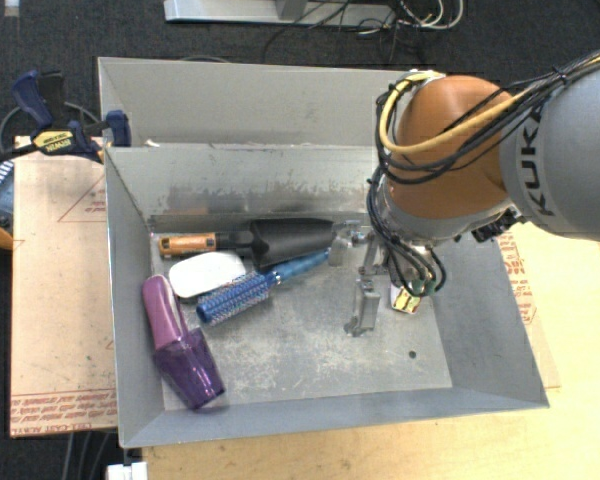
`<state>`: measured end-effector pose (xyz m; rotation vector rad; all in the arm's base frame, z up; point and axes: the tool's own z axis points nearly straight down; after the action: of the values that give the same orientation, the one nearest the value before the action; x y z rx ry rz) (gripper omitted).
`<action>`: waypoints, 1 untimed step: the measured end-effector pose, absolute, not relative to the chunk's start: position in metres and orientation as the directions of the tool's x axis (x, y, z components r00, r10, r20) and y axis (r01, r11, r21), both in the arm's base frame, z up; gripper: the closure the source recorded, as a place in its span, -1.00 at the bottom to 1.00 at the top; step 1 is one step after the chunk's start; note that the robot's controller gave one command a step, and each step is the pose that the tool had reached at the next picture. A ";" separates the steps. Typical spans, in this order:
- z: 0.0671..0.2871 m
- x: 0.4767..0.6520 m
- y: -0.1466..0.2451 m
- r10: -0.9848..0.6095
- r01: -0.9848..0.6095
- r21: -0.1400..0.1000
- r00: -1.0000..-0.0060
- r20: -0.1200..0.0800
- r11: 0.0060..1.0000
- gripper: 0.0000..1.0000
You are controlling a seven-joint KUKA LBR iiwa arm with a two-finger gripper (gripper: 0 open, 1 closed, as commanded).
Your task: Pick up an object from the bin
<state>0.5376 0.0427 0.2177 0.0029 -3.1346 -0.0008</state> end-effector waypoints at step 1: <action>0.222 0.539 0.042 0.001 0.001 0.001 -1.000 -0.001 1.000 -1.00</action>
Offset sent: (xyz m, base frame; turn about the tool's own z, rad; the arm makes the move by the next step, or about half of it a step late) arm 0.0674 0.0685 -0.1477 -0.2771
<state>0.5392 0.0424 0.2221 -0.0009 -3.1426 -0.0017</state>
